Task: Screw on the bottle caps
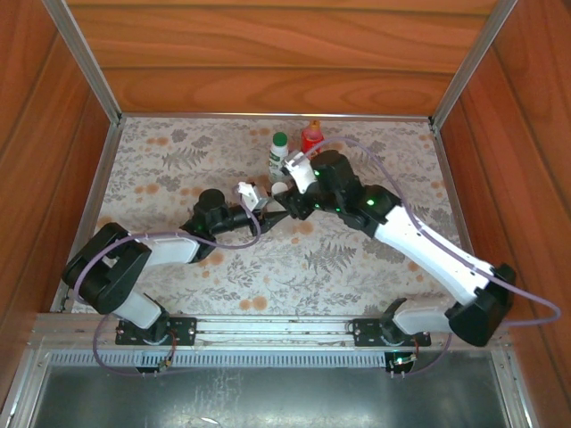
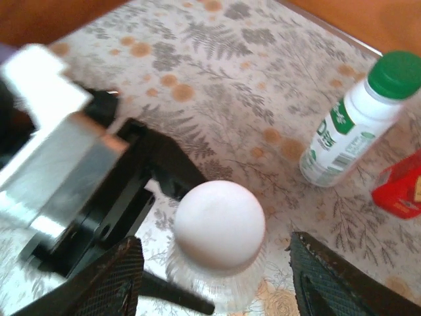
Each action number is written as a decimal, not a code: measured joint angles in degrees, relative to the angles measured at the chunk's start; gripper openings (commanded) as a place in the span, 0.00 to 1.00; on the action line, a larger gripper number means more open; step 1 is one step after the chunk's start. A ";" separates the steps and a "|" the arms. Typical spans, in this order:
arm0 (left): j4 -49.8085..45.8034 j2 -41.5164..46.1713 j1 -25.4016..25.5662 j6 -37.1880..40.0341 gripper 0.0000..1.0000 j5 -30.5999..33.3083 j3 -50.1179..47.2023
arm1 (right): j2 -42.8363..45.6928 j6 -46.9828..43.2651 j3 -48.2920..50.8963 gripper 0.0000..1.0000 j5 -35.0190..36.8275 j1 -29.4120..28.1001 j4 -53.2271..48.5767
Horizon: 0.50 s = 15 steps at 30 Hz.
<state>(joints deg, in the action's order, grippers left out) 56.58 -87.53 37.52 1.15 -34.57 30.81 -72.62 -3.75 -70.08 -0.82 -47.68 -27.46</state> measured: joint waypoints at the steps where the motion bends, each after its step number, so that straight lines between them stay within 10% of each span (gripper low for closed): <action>1: -0.04 0.13 -0.04 0.31 0.54 -1.99 -0.28 | 2.25 -1.49 1.25 0.70 -2.62 0.17 0.44; 15: -0.98 4.79 0.00 -0.22 0.55 -27.56 -1.20 | 3.80 -15.82 0.09 0.75 -23.37 0.20 -5.81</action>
<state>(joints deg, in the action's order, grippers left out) 55.59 -82.74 37.52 0.93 -62.13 29.61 -68.82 -19.57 -70.00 -24.18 -47.48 -33.28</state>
